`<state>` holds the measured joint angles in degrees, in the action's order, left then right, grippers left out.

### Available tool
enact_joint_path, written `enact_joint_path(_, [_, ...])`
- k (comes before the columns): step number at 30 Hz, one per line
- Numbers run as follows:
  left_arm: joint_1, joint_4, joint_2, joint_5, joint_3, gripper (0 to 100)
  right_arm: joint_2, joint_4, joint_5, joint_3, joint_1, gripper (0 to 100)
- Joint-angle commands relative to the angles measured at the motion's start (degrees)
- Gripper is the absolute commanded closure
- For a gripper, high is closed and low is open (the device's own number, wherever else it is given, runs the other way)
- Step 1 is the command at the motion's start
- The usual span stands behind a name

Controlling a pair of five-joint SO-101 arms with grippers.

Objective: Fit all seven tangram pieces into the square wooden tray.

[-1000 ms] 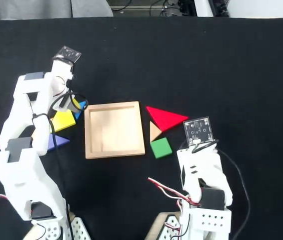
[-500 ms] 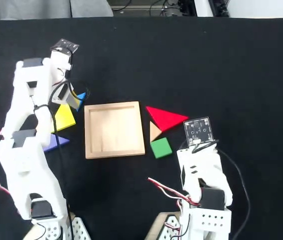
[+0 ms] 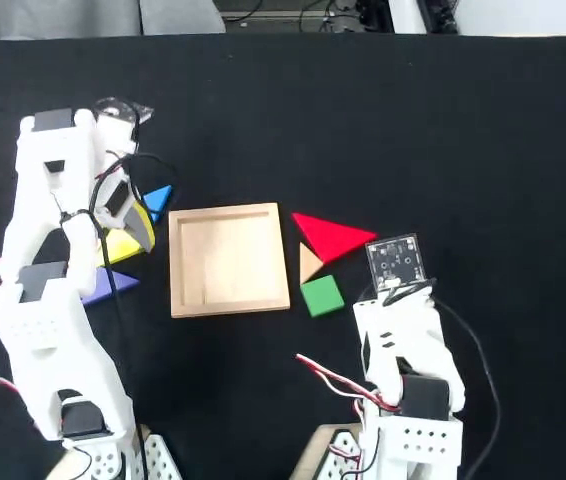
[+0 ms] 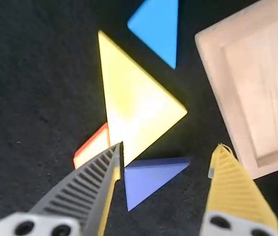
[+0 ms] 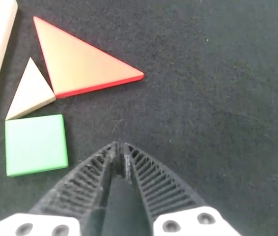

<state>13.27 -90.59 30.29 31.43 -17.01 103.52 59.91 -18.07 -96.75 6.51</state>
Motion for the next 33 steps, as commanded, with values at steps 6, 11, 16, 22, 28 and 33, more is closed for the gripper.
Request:
enact_joint_path(6, [0.57,12.92,-3.96,-0.26,8.66,68,4.88,0.26,-0.44,0.22,-0.44,98.6])
enact_joint_path(11, [1.01,16.53,-3.87,-0.26,9.45,67,4.88,0.26,-0.44,0.22,-0.44,98.6])
enact_joint_path(16, [0.40,19.25,-3.25,-0.26,9.54,67,4.88,0.26,-0.44,0.22,-0.53,98.6])
enact_joint_path(22, [1.54,19.78,-3.25,2.20,9.63,67,4.88,0.26,-0.44,0.22,-0.53,98.6])
enact_joint_path(28, [1.63,19.25,-2.11,3.34,11.30,68,4.88,0.26,-0.44,0.22,-0.53,98.6])
enact_joint_path(33, [1.45,20.84,0.44,3.34,11.12,68,4.88,0.26,-0.44,0.22,-0.53,98.6])
